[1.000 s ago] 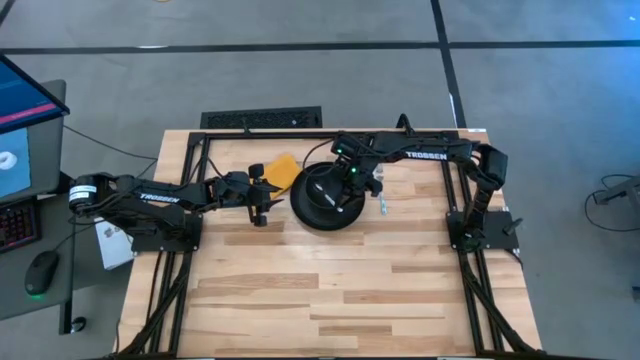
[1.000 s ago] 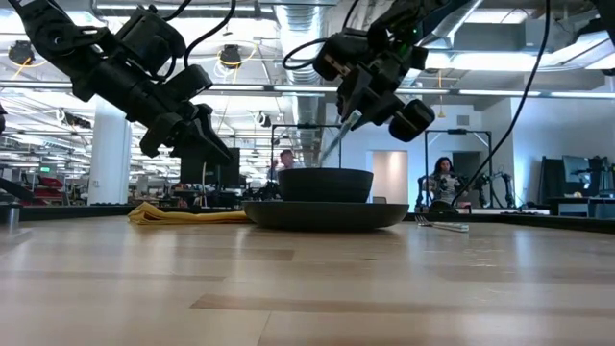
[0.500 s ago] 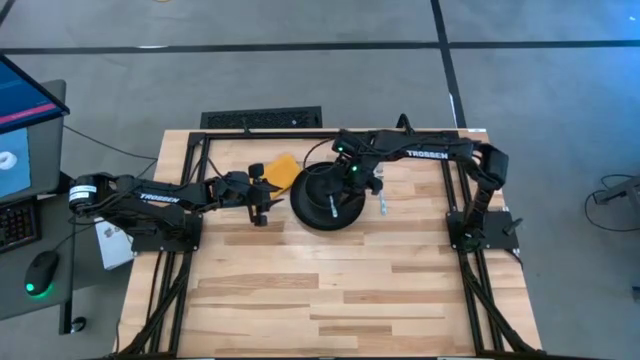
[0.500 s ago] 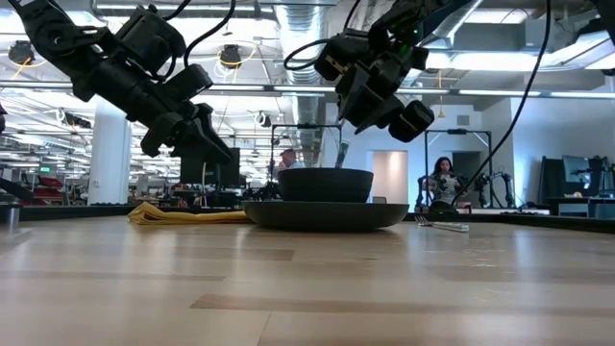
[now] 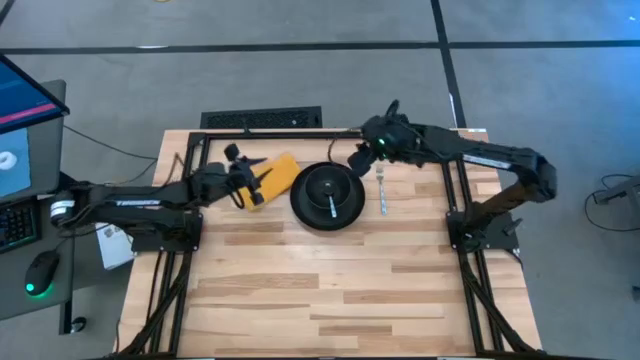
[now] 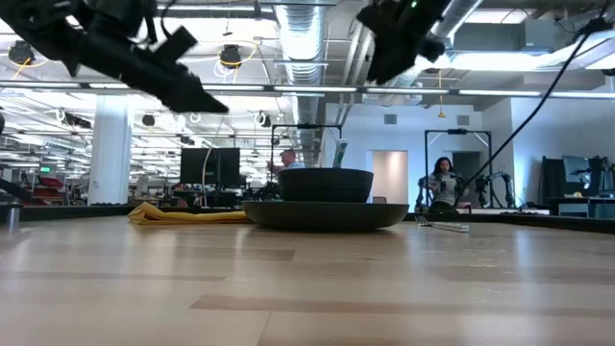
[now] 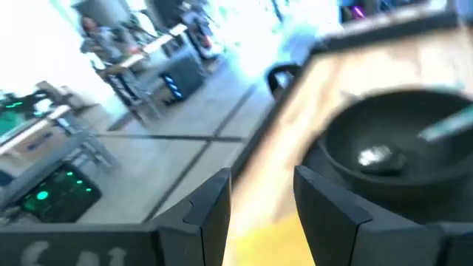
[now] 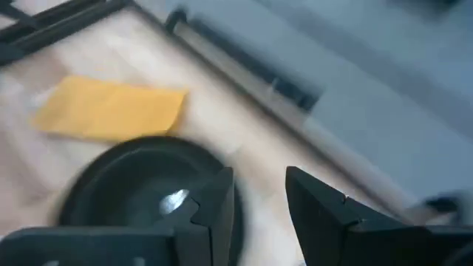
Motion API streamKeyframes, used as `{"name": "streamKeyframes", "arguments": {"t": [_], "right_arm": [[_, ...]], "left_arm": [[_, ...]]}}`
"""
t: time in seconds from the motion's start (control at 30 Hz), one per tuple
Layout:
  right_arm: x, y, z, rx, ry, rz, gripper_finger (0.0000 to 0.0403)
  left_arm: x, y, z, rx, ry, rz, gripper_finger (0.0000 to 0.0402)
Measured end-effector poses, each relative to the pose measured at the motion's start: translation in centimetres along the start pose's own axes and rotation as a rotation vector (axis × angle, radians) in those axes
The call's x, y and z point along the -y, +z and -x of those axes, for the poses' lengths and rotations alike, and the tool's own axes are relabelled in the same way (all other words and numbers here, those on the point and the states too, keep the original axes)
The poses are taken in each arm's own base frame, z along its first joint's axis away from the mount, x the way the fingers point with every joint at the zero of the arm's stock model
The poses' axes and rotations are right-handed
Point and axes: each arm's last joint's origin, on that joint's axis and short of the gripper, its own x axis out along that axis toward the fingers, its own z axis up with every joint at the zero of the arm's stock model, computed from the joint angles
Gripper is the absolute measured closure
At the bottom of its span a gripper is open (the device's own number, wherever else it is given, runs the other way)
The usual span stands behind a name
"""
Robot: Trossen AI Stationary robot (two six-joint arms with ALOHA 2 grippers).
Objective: Set table place
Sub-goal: Return to Home Position
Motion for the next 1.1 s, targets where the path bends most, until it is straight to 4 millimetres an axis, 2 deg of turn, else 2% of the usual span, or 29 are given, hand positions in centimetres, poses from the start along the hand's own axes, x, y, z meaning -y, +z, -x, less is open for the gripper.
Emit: {"name": "streamKeyframes", "arguments": {"t": [0.13, 0.23, 0.33, 0.53, 0.67, 0.87, 1.1], "right_arm": [[0.1, -1.1, 3.4, 0.164, -0.018, 0.151, 0.0253], [1.7, -2.9, 5.5, 0.249, -0.007, 0.160, 0.0254], [3.6, -5.8, 6.6, 0.320, -0.008, 0.154, 0.0256], [5.9, -12.8, 5.8, 0.439, 0.048, 0.117, 0.0256], [6.7, -16.4, 5.3, 0.536, 0.107, 0.110, 0.0255], [7.8, -20.0, 5.5, 0.644, 0.163, 0.077, 0.0259], [8.4, -22.6, 5.5, 0.744, 0.174, 0.046, 0.0260]], "left_arm": [[-1.8, 0.5, 1.6, 0.037, 0.067, 0.081, 0.0262], [-2.7, 0.8, 2.7, 0.066, 0.090, 0.128, 0.0262], [-3.3, 0.9, 3.7, 0.090, 0.111, 0.157, 0.0262], [-4.1, 0.8, 4.9, 0.095, 0.153, 0.231, 0.0262], [-4.1, -0.4, 5.4, 0.120, 0.173, 0.266, 0.0262], [-3.5, -2.6, 6.1, 0.166, 0.193, 0.262, 0.0262], [-2.6, -4.9, 6.4, 0.198, 0.209, 0.278, 0.0262]]}}
